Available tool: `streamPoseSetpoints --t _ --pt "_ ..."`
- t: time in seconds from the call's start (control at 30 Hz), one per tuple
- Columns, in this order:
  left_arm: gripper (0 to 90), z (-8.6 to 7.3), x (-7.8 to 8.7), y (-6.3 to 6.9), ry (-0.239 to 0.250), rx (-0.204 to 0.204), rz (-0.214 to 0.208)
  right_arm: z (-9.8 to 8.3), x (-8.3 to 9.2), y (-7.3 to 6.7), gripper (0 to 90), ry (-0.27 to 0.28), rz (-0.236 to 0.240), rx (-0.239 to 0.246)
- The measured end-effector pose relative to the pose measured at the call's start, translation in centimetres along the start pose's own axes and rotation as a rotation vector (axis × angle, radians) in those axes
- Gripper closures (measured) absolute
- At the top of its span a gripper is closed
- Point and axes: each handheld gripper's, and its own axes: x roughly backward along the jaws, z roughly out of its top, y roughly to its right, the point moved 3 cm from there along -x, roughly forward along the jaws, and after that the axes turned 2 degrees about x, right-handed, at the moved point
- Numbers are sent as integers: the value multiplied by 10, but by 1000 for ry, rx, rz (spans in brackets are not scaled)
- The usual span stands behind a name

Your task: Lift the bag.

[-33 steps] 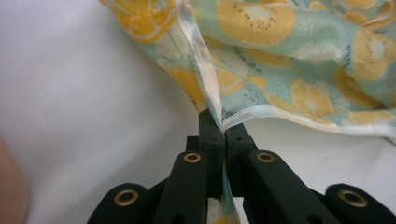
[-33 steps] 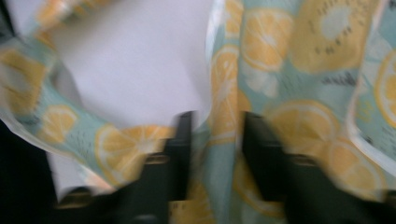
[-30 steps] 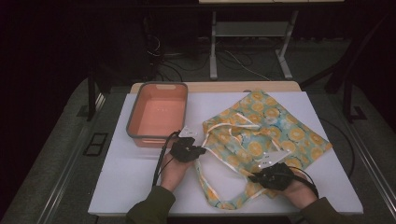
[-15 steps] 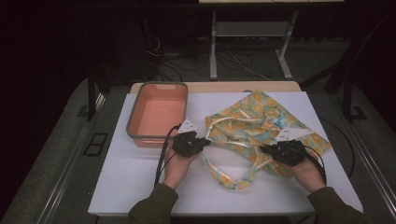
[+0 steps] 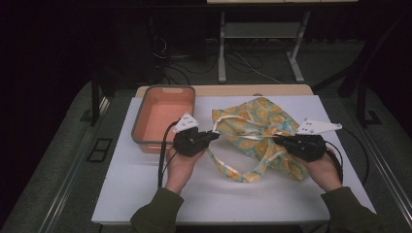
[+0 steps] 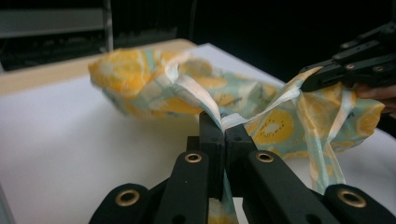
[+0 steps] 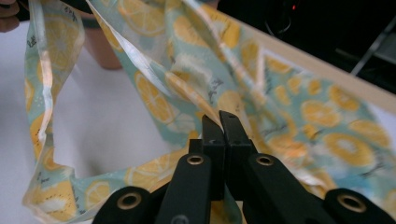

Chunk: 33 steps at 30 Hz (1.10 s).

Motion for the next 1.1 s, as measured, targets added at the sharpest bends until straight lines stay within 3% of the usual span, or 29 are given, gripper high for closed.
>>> streamPoseSetpoints --t 0.17,0.3,0.53,0.87,1.1 --pt "887 23 9 10 81 -11 -31 24 16 5 897 90 -28 -1" --pt "886 26 -1 9 76 -6 -28 34 20 14 897 114 -57 -6" --pt "885 11 -35 -6 17 39 -4 18 3 36 897 58 -106 -47" --pt "883 10 -91 -29 -47 60 108 -1 -29 73 897 -24 -180 -120" --pt "872 4 -121 -49 -135 58 195 -21 -59 94 897 -98 -175 -200"
